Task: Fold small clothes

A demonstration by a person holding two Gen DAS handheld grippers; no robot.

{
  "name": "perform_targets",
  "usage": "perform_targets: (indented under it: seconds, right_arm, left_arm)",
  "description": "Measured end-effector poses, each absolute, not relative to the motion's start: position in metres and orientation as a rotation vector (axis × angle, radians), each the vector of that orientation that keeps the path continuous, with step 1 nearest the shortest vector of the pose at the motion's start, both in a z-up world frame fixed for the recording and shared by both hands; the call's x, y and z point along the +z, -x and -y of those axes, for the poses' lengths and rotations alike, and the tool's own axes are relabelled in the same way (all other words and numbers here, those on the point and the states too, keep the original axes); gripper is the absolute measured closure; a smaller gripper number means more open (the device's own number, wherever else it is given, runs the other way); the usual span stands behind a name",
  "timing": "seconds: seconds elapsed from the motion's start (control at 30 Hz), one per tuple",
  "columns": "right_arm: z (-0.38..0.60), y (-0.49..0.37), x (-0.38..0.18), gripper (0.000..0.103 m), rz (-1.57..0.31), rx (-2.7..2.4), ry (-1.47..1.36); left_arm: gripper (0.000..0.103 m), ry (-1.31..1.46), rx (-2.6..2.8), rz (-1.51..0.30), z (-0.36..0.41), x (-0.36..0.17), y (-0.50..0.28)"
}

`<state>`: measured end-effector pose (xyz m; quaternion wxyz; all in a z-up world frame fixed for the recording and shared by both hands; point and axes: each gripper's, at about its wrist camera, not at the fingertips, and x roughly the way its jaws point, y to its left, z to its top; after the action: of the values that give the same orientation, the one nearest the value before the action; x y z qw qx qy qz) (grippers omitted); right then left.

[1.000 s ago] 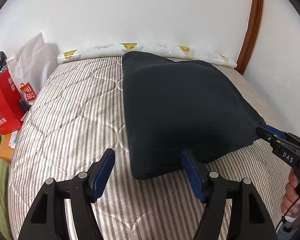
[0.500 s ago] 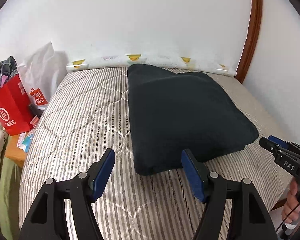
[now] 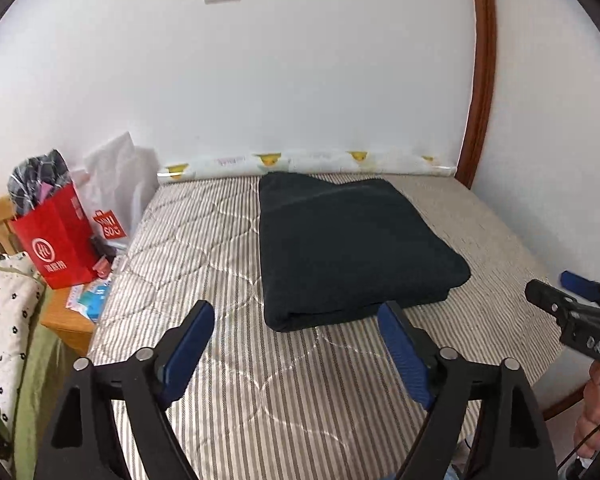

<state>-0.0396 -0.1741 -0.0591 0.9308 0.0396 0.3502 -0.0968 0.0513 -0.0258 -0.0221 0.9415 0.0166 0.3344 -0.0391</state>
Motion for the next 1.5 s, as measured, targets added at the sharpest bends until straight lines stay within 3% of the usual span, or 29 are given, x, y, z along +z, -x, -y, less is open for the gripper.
perform_targets:
  seconds: [0.03,0.13,1.5]
  right_arm:
    - [0.172,0.045,-0.056,0.013,-0.701,-0.203,-0.070]
    - [0.167,0.063,-0.046,0.006,-0.657,-0.228,-0.046]
    - [0.169,0.093,-0.038,0.006,-0.644,-0.269,-0.011]
  left_arm:
    - [0.016,-0.038,-0.078,-0.679,0.028,-0.020,-0.047]
    - [0.014,-0.041,-0.074,-0.667,0.031,-0.017,-0.037]
    - [0.013,-0.023,-0.055,-0.666,0.027,-0.017,-0.016]
